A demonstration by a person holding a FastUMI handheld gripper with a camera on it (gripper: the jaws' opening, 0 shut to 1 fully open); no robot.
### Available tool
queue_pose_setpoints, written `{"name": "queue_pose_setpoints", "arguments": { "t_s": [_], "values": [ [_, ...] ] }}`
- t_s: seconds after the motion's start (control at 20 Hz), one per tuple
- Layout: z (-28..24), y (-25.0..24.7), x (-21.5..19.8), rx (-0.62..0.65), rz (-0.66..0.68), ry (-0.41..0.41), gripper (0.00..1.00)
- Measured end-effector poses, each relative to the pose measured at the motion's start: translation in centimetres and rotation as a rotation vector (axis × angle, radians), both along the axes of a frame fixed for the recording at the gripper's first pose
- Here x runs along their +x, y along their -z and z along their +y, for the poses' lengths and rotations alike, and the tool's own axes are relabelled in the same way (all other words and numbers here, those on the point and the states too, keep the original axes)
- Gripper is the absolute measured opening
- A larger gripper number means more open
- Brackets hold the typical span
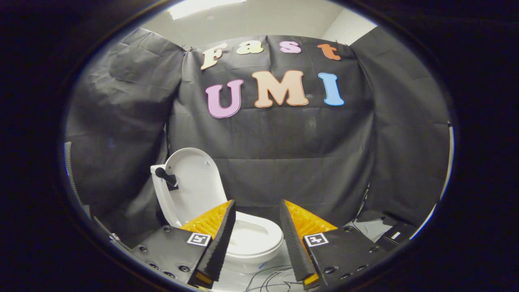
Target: Open the toilet lid.
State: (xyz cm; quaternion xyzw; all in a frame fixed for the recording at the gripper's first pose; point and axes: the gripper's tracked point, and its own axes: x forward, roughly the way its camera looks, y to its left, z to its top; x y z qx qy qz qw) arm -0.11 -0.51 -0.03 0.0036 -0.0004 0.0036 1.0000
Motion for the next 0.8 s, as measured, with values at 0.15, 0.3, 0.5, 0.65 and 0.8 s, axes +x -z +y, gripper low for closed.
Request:
{"name": "queue_pose_setpoints", "arguments": {
  "t_s": [0.15,0.3,0.5,0.65,0.8],
  "values": [
    [0.22,0.17,0.22,-0.008,0.006,-0.001,0.69],
    [0.16,0.23,0.13,-0.005,0.008,0.001,0.69],
    [0.33,0.12,0.19,-0.009,0.003,0.000,0.69],
    [0.27,0.22,0.23,-0.009,0.006,0.000,0.69],
    [0.36,0.24,0.26,-0.009,0.005,0.001,0.69]
  ]
}}
